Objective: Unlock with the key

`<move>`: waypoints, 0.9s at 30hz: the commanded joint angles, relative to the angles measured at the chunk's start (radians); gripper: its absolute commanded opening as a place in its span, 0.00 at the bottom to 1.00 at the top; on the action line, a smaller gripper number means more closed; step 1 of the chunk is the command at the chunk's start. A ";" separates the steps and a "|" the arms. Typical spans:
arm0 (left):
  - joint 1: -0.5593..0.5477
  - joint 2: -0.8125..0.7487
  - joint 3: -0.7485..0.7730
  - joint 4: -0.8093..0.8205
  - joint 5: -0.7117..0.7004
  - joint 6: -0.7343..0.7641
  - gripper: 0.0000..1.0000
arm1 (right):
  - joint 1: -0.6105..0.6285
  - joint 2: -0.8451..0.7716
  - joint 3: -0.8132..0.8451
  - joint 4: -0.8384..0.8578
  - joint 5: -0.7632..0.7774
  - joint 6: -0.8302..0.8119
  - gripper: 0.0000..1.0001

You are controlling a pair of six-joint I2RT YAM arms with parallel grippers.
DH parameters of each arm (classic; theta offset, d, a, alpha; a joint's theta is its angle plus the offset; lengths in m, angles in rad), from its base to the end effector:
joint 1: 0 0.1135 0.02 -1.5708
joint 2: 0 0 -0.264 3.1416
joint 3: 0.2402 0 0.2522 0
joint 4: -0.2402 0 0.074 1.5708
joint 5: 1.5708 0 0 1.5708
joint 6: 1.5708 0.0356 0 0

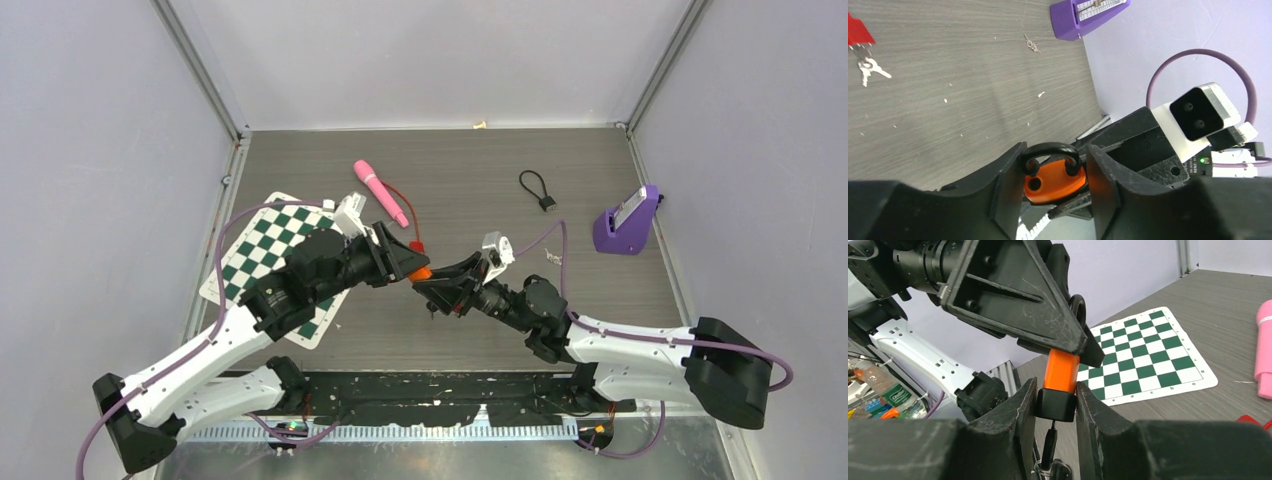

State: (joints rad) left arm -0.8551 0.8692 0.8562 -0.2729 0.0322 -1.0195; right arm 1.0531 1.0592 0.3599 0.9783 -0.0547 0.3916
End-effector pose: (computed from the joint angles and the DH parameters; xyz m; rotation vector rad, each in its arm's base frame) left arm 0.1307 -0.1520 0.3411 -0.1457 2.0744 -1.2740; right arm 0.1082 0.1940 0.2621 -0.5033 1.3093 1.2583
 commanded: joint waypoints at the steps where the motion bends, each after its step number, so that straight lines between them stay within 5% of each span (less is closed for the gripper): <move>1: 0.010 -0.008 0.033 0.051 0.007 0.010 0.42 | -0.001 0.009 0.028 0.124 -0.044 0.020 0.05; 5: 0.015 -0.021 0.056 -0.028 -0.056 0.039 0.22 | -0.001 -0.006 0.051 0.009 -0.022 -0.040 0.05; 10: 0.016 0.022 0.171 -0.281 -0.169 0.082 0.18 | 0.001 -0.026 0.118 -0.285 0.025 -0.194 0.05; 15: 0.016 0.100 0.274 -0.468 -0.183 0.112 0.31 | 0.004 -0.013 0.183 -0.526 0.249 -0.337 0.05; 20: 0.021 0.095 0.235 -0.413 -0.150 0.098 0.58 | 0.003 0.000 0.198 -0.584 0.298 -0.368 0.05; 25: 0.036 0.086 0.234 -0.404 -0.104 0.075 0.43 | 0.004 0.007 0.185 -0.575 0.402 -0.343 0.05; 27: 0.036 0.080 0.227 -0.387 -0.083 0.076 0.47 | 0.003 0.014 0.187 -0.581 0.399 -0.346 0.05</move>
State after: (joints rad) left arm -0.8234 0.9733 1.0828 -0.6682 -0.0845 -0.9562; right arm 1.0538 1.0721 0.5240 0.3626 0.2413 0.0650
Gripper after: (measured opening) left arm 0.439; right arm 0.346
